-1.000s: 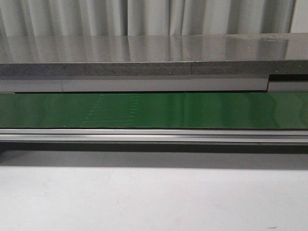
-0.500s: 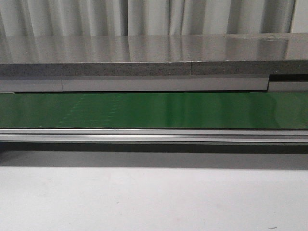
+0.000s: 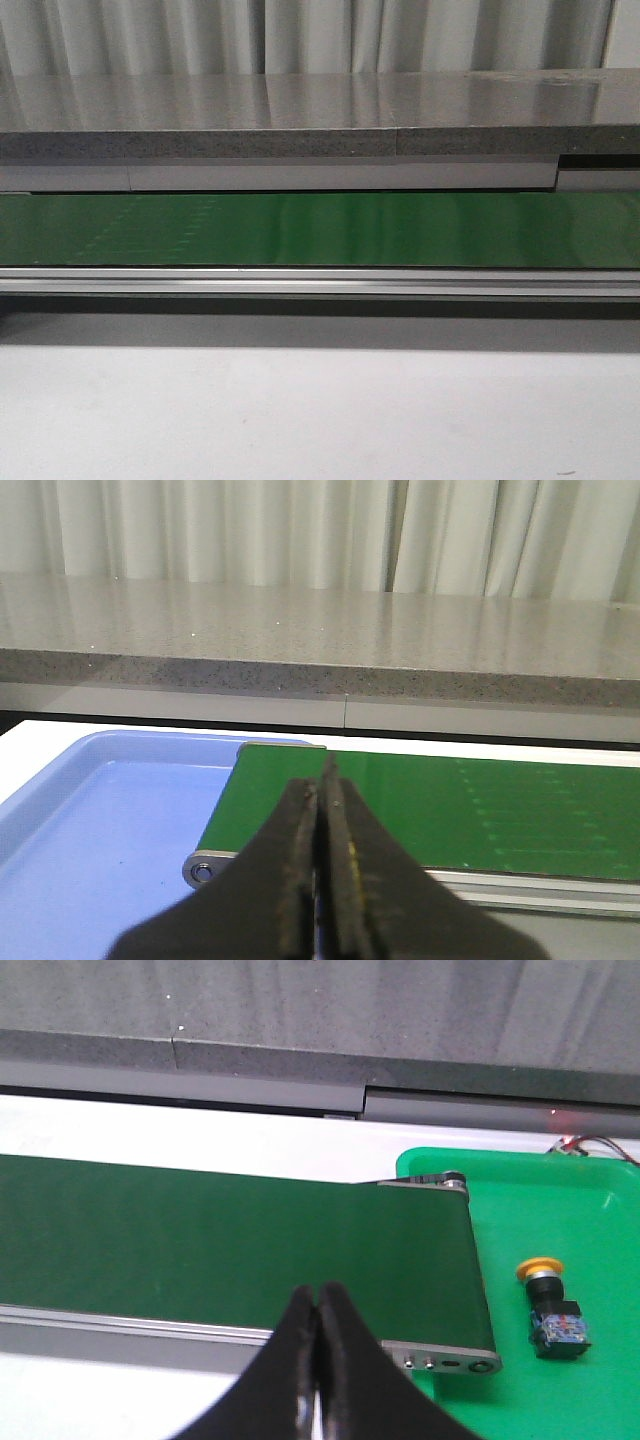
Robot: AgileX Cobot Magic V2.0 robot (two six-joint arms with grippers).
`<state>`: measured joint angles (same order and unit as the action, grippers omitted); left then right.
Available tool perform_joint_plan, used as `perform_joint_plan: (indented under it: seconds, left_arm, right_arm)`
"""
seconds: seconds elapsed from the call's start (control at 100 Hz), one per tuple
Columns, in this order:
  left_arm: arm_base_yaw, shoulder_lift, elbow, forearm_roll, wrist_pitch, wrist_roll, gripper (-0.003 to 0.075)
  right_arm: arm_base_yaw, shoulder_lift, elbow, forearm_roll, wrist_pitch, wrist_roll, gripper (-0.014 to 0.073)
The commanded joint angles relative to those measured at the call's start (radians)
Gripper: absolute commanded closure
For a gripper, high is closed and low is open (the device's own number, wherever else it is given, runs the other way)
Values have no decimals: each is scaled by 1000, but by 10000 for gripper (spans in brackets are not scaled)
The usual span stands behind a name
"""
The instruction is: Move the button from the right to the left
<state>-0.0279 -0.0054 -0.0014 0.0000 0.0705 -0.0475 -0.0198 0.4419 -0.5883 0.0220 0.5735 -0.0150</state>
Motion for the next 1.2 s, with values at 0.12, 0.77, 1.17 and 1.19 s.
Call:
perform_joint_plan:
  seconds: [0.12,0.77,1.17,1.19]
  left_arm:
    - [3,-31,45,0,-79,-4,741]
    - [3,-31,45,0,-79,-4,741]
    - [3,-31,45,0,-79,-4,741]
    - [3,-31,45,0,-79,-4,741]
  right_arm:
    - [2,172,-170,-11,1,0,662]
    - [-183,579,-439,-65,250,-10,551]
    - [-422,660,-439,-53,199,-133,-29]
    - [-428,670,-439,-47,193,-144,-26]
